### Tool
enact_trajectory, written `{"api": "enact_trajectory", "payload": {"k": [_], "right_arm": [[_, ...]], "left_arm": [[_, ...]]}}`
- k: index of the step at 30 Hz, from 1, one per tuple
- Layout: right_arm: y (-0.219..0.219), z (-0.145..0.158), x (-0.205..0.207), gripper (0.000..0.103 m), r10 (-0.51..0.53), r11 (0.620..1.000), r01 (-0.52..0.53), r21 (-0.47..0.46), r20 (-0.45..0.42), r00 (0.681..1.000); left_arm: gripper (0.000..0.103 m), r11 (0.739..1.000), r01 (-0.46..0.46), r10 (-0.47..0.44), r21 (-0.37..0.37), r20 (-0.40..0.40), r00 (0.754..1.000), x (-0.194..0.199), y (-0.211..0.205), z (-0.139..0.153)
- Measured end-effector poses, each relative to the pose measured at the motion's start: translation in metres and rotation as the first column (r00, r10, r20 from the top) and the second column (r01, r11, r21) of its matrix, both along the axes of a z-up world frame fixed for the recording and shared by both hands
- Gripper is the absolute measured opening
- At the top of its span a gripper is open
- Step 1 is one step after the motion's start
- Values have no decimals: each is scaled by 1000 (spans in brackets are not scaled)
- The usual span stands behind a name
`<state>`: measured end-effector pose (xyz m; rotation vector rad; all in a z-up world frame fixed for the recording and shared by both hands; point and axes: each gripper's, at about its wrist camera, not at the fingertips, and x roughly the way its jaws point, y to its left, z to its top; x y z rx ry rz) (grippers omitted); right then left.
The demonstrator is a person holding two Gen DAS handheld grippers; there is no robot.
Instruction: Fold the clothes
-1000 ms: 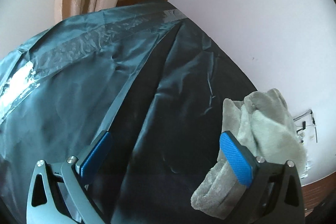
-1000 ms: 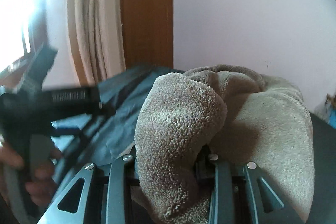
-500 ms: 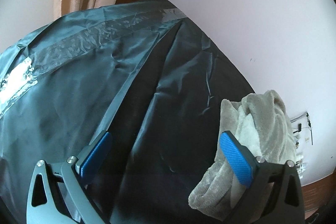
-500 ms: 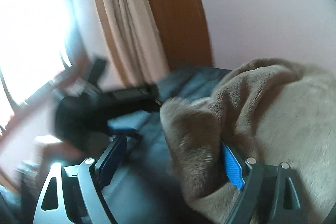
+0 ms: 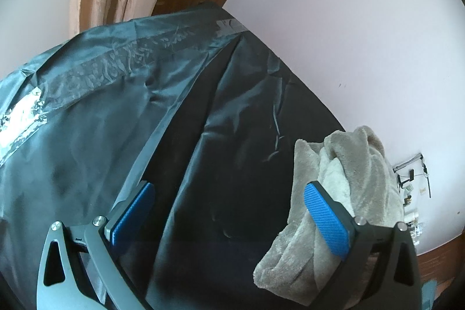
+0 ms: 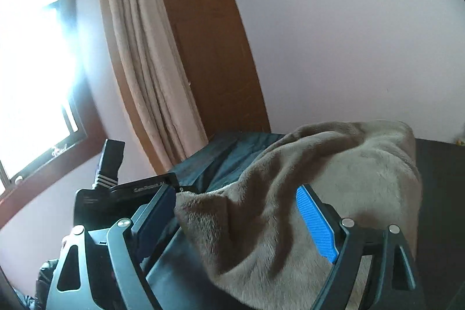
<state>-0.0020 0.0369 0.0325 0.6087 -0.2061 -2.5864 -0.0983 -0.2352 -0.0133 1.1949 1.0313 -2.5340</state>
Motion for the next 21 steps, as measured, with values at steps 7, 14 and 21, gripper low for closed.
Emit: {"api": "enact_trajectory", "payload": {"k": [7, 14, 21], "right_arm": [[-49, -53, -42, 88, 169, 984, -174, 28, 141, 975], [-75, -79, -39, 89, 259, 943, -284, 172, 156, 953], [-68, -76, -39, 90, 282, 943, -305, 135, 166, 945]], "left_arm": [[103, 999, -37, 38, 28, -25, 999, 5, -9, 2], [103, 1000, -10, 11, 22, -57, 998, 6, -4, 7], [103, 1000, 30, -30, -5, -36, 999, 1, 5, 3]]}}
